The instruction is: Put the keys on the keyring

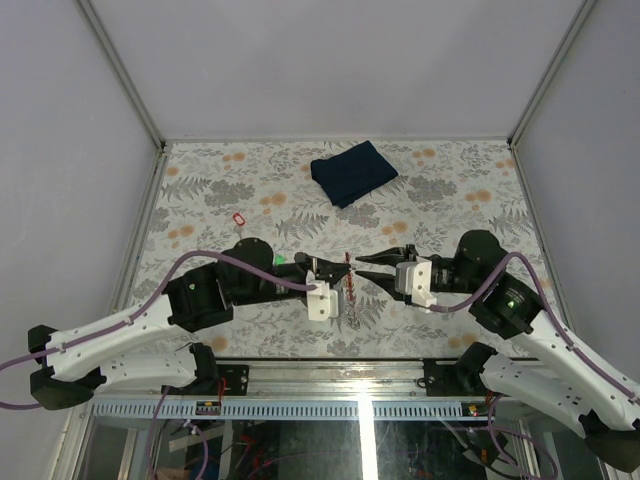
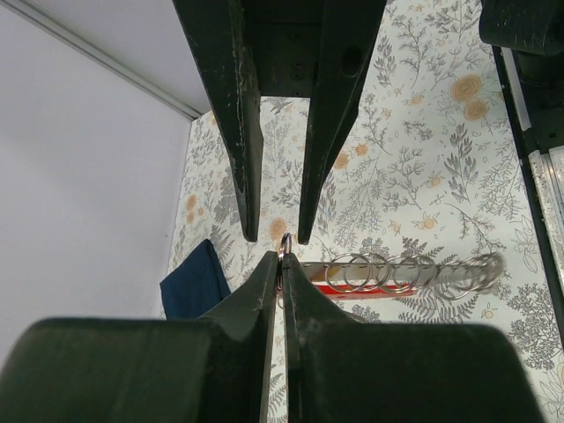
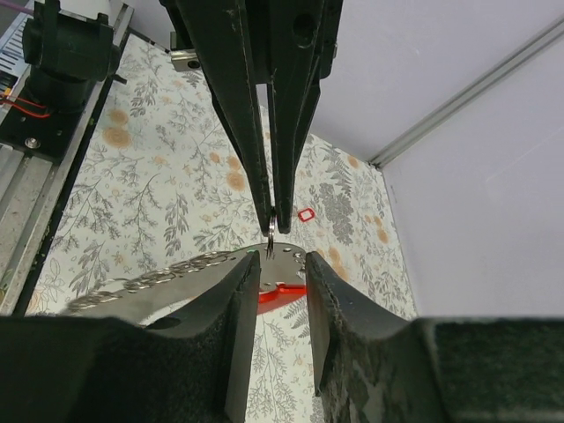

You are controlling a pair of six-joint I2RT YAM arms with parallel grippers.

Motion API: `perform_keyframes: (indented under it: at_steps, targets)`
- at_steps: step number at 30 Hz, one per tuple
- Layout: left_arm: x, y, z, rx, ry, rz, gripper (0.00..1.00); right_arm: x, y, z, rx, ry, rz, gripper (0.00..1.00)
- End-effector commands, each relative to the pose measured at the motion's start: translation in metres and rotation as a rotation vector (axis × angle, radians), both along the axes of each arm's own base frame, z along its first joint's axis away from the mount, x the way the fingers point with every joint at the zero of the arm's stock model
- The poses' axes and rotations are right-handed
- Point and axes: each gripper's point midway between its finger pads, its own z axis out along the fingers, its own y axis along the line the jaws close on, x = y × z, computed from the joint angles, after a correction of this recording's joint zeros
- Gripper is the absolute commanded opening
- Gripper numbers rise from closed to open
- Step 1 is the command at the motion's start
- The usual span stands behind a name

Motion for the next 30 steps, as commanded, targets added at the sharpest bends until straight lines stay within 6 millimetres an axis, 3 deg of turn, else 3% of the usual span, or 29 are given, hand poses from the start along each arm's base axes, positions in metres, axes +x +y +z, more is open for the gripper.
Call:
perform_keyframes:
  at_steps: [1, 8, 15, 19, 30]
  targets:
    - [-0.005, 0.003, 0.034, -0.136, 0.005, 0.006, 0.0, -0.004, -0.003, 0.029, 0.082, -0.049, -0.005, 0.33]
    - [-0.027, 0.018, 0.078, -0.524, 0.161, -0.038, 0.0, -0.031, -0.005, 0.057, 0.217, -0.008, 0.091, 0.32]
    - [-0.045, 0.036, 0.103, -0.819, 0.257, -0.136, 0.0, -0.053, 0.001, 0.093, 0.341, 0.078, 0.23, 0.29]
    - [-0.052, 0.039, 0.109, -0.878, 0.275, -0.183, 0.0, -0.06, 0.005, 0.105, 0.381, 0.126, 0.296, 0.26]
    - [-0.064, 0.042, 0.12, -0.92, 0.292, -0.261, 0.0, -0.062, 0.009, 0.106, 0.386, 0.16, 0.338, 0.3]
